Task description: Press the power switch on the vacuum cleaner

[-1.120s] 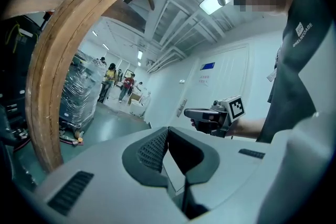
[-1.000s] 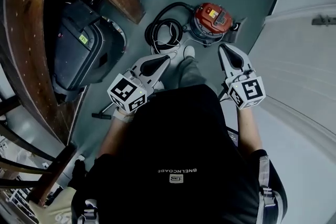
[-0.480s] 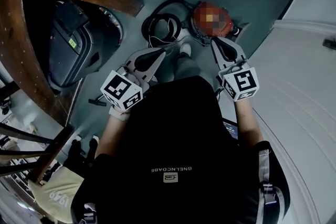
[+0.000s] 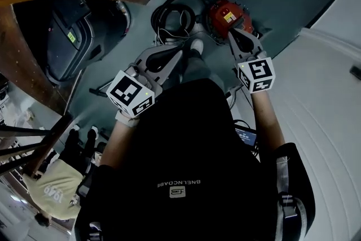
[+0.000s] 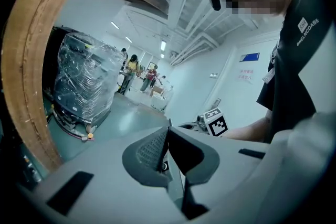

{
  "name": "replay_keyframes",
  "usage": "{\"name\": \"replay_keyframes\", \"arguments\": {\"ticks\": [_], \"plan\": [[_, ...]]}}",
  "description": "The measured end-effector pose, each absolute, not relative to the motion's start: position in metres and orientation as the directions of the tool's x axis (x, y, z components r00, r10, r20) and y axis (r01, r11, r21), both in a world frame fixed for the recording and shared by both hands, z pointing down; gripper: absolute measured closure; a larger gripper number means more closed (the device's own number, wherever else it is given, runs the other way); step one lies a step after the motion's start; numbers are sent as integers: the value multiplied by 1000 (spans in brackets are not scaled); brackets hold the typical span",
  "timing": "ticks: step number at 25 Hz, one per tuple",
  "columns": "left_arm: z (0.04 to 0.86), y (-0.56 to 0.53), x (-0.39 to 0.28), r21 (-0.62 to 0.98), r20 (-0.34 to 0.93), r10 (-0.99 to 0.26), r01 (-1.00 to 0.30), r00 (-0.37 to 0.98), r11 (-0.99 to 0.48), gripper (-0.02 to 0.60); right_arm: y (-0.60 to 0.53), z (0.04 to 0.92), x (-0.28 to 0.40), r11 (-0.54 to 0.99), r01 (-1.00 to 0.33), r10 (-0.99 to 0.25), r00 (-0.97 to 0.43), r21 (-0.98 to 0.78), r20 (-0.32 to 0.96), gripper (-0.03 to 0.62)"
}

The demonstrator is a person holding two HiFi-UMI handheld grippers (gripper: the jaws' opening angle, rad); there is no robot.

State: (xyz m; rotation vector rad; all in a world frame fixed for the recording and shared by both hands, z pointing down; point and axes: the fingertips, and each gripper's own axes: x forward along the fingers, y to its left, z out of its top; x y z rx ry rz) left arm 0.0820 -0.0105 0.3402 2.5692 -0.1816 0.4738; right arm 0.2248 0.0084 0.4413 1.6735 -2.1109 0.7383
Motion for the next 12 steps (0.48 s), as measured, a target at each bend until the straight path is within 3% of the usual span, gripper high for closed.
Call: {"name": "replay_keyframes", "arguments": {"ticks": [12], "plan": [[389, -42, 86, 505, 411, -70, -291, 909, -813, 566, -26, 569, 263, 174, -972, -631, -232, -156, 741, 559]]}}
